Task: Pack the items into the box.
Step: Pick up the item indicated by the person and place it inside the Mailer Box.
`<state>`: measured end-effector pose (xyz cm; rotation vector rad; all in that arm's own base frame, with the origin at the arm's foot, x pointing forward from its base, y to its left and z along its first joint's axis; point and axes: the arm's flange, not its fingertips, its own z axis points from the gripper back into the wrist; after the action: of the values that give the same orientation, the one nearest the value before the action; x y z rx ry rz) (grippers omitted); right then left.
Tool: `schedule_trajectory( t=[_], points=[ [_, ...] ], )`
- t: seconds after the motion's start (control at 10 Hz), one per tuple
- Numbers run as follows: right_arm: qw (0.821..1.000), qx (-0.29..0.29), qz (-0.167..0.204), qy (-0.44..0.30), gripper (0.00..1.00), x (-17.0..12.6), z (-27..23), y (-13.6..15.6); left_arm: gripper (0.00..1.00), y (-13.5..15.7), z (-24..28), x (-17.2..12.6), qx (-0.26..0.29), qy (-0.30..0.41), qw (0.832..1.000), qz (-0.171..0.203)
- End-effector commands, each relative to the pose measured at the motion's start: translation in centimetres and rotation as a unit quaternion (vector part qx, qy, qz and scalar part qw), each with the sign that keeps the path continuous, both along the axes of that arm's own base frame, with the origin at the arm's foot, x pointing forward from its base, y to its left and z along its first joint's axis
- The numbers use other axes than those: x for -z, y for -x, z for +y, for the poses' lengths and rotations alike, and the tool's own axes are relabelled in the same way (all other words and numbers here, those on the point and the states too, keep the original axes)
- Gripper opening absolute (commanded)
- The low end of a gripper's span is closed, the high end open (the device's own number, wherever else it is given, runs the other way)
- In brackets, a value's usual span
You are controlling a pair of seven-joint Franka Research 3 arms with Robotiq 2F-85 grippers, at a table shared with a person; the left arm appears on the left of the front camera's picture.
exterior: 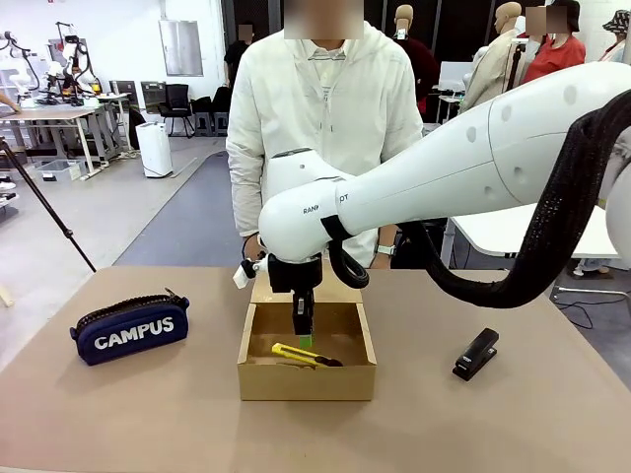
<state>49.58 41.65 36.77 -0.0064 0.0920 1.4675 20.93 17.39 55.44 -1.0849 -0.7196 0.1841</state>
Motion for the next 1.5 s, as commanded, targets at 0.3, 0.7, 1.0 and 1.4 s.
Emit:
schedule_trajectory(
  t=[0.3,0.7,1.0,1.4],
  points=[
    [0.996,0.012,0.022,-0.085,1.00,-2.9,-4.4,0.5,1.00,-0.1,0.1,-0.1,0.003,0.003,1.000,-0.012],
    [0.964,0.139,0.133,-0.186,1.00,-15.3,-22.0,11.3,1.00,-0.1,0.1,-0.1,0.003,0.003,1.000,-0.012],
    [0.856,0.298,0.205,-0.370,1.00,-14.5,-37.5,20.9,1.00,-0.1,0.1,-0.1,0.003,0.003,1.000,-0.012],
    [0.549,0.522,0.205,-0.620,1.00,-4.7,-47.1,25.5,1.00,-0.1,0.1,-0.1,0.003,0.003,1.000,-0.012]
  ],
)
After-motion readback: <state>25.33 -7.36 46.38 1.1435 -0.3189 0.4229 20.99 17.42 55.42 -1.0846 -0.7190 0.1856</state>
